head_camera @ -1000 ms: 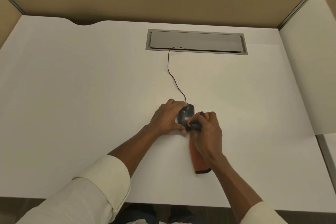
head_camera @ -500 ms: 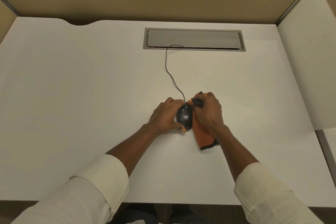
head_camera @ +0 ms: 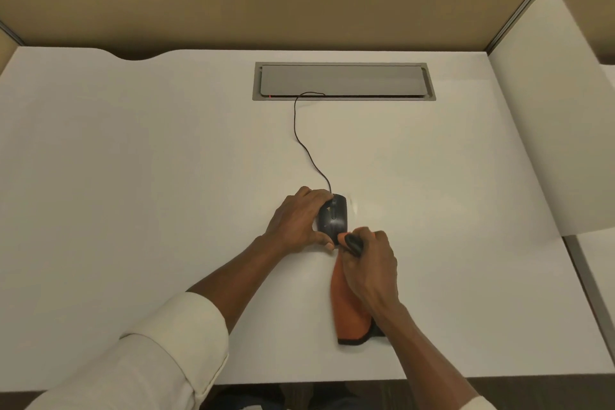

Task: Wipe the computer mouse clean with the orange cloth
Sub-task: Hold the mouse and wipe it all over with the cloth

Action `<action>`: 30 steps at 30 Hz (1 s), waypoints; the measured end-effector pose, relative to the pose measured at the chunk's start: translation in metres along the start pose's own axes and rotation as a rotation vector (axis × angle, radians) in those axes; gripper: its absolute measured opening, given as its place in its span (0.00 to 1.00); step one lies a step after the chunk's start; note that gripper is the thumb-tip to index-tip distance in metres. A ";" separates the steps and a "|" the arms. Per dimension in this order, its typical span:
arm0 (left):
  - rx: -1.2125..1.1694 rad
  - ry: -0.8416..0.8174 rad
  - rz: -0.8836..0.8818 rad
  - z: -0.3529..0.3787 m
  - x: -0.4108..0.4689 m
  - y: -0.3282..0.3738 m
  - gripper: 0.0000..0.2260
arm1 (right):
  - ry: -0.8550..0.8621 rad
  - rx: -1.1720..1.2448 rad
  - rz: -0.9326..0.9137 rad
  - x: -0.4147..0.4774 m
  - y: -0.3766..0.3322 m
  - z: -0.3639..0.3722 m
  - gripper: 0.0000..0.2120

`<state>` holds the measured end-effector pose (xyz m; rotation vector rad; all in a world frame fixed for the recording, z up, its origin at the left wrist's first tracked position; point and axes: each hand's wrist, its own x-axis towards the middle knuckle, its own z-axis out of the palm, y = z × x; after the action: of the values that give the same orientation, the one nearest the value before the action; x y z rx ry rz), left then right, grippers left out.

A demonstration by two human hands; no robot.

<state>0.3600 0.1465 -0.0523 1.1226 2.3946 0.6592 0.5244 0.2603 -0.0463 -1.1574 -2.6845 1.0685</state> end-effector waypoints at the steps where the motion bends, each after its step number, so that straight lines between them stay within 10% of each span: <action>1: 0.002 -0.004 0.001 0.000 0.000 0.000 0.46 | -0.010 -0.007 -0.009 -0.003 0.002 -0.001 0.07; 30: -0.022 0.023 0.002 0.002 0.000 -0.001 0.44 | -0.031 -0.125 -0.327 0.099 -0.021 -0.014 0.08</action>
<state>0.3606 0.1462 -0.0542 1.1144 2.4001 0.7014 0.4437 0.3225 -0.0460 -0.6807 -2.8647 0.8846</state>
